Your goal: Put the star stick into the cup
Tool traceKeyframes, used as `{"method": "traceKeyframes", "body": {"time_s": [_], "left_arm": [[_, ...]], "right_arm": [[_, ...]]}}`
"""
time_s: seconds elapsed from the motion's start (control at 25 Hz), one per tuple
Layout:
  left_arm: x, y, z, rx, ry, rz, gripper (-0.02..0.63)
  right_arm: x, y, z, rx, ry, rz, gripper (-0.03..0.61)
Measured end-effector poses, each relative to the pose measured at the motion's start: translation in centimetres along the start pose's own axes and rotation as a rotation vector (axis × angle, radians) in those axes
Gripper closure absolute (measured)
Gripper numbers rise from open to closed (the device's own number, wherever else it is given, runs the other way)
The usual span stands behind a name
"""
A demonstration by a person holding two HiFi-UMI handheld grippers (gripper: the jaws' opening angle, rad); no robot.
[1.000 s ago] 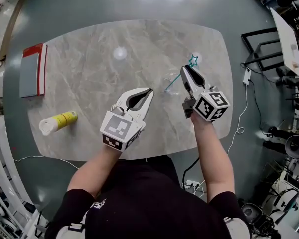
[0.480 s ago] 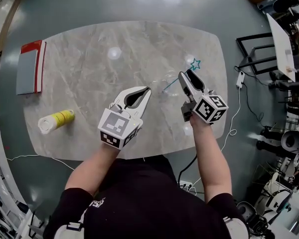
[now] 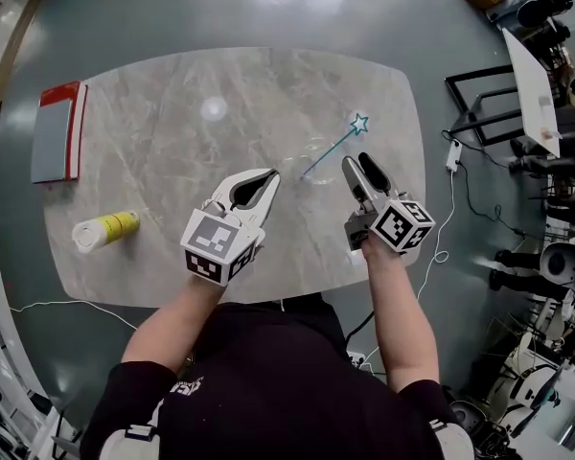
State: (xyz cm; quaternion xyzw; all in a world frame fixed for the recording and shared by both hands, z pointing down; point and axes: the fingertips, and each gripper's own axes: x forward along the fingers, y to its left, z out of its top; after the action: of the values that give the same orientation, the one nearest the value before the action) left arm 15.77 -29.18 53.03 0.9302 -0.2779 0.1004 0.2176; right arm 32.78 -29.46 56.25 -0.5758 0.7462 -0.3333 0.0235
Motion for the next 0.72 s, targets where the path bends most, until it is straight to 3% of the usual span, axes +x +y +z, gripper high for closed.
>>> {"method": "traceKeyframes", "body": {"time_s": [0.16,0.56,0.72], "left_arm": [[-0.3,-1.2,1.1,0.003,-0.016,0.046,0.611],[-1.6,-6.8,3.6,0.023,-0.064,0.192,0.611],[-2.0,-10.2,4.7,0.031,-0.101,0.262,0.611]], "right_arm": [[-1.9,0.5,1.0,-0.007,-0.011,0.044,0.342],[-7.2,3.5,5.5,-0.059,-0.033,0.274,0.375],[-10.8,3.5,7.1,-0.081,-0.046,0.375,0.438]]}}
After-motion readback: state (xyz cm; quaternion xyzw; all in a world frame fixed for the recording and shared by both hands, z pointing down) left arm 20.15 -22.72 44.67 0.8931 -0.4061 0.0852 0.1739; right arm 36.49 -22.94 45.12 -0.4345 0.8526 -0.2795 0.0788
